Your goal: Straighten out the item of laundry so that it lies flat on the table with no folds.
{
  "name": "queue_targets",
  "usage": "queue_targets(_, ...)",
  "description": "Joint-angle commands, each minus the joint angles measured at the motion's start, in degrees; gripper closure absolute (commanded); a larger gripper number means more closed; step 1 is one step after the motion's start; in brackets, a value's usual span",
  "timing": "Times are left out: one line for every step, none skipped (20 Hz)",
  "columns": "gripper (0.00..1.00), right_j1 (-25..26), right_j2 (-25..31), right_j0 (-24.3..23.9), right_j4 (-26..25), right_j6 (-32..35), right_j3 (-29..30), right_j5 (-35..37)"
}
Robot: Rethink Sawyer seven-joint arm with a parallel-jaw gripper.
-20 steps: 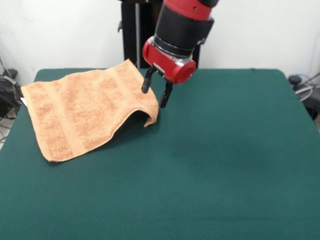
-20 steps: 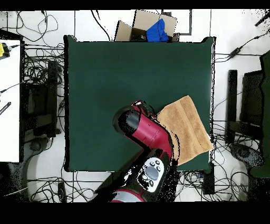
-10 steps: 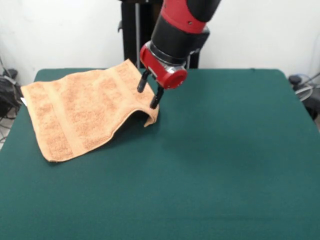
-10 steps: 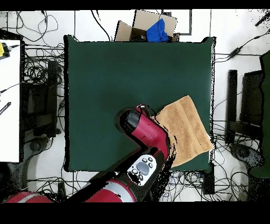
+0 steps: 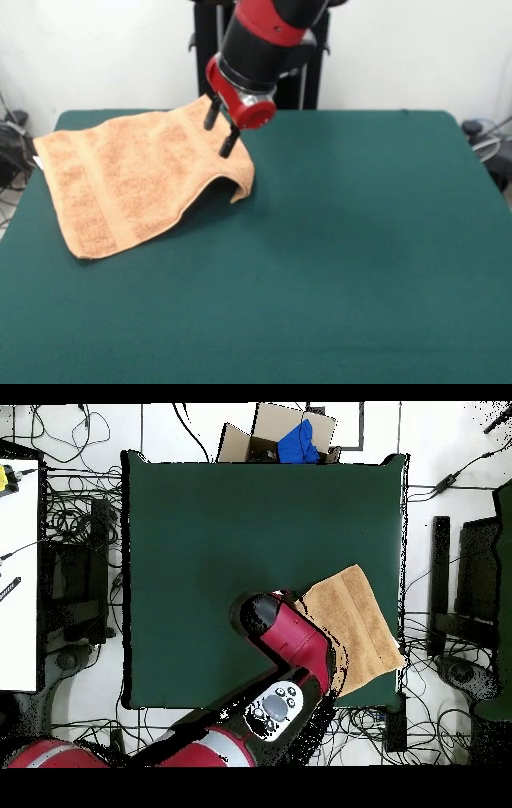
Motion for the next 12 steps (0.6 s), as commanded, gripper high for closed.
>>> queue_targets(0.00, 4.0, -0.9, 1.1, 3.1, 21.6, -8.7, 10.6)
queue_targets(0.00, 4.3, -1.2, 1.5, 3.1, 22.4, -9.5, 11.4)
queue_targets(0.00, 4.7, -1.5, 1.9, 3.2, 23.1, -10.2, 12.2)
queue_targets(0.00, 5.1, -1.9, 2.4, 3.3, 24.3, -11.2, 13.5)
queue_targets(0.00, 5.4, -2.0, 2.6, 3.4, 25.0, -11.9, 14.1)
queue_targets(0.00, 6.2, -2.7, 3.1, 3.6, 26.5, -13.3, 15.4)
queue_targets(0.00, 6.7, -3.1, 3.3, 3.7, 27.3, -14.2, 16.1)
queue_targets(0.00, 7.6, -3.6, 3.5, 3.9, 28.4, -15.5, 16.7)
queue_targets(0.00, 8.0, -3.6, 3.4, 3.9, 28.7, -16.1, 16.8)
queue_targets(0.00, 8.3, -3.6, 3.3, 4.0, 29.0, -16.9, 17.1)
queue_targets(0.00, 8.6, -3.6, 3.2, 3.9, 29.1, -17.6, 17.2)
queue_targets(0.00, 8.7, -3.8, 3.2, 3.8, 29.3, -18.2, 17.7)
